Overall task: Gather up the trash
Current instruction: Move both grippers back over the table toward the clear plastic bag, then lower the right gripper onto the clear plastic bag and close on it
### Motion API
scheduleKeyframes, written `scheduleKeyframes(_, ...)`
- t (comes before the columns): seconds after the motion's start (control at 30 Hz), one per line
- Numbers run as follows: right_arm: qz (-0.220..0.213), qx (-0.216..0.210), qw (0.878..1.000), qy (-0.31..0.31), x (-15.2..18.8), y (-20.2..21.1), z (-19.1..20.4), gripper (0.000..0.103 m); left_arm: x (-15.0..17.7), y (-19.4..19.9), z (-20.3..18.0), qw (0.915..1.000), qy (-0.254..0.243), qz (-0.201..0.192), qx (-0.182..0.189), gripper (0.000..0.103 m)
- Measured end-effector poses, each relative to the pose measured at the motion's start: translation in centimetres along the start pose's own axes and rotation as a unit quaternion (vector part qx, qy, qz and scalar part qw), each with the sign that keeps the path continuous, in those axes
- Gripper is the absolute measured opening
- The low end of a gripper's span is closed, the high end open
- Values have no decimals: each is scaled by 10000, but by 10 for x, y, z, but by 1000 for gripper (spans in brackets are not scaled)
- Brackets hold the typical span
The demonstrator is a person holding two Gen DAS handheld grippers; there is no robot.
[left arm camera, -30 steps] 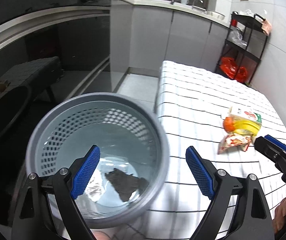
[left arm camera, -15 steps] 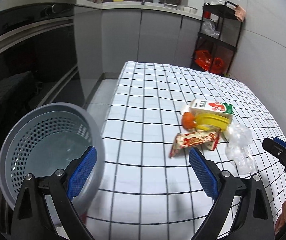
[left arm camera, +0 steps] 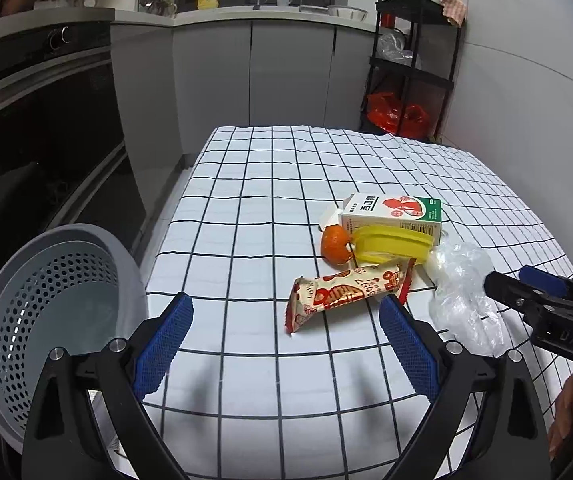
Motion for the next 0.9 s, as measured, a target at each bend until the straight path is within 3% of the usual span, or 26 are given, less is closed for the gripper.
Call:
scheduleKeyframes(0.7, 510, 374, 9980, 58, -6, -55, -5, 73, -4, -21, -4, 9999, -96, 122, -6, 92)
scheduleKeyframes(0.73, 520, 363, 9980, 48, -6, -55, -5, 70, -4, -22, -4, 9999, -102, 121, -2, 92)
scheduleKeyframes(0.8, 572, 360, 9977, 52, -5, -56, -6, 47, -3, -21, -5, 9999, -114, 114, 3, 92)
scheduleKeyframes(0.9, 585, 333, 9977, 8, -4, -55, -8, 34, -2, -22, -6, 9999, -119, 111, 25, 92)
Point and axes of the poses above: each gripper's, at about its wrist camera, not at the fingertips, and y roughly against the way its jaws point, z to its left, x to its underside, the point moved 2 cm from there along -y, roughly the way its jaws point, and after that the axes turned 5 degrees about -x, right-handed, at the moved point
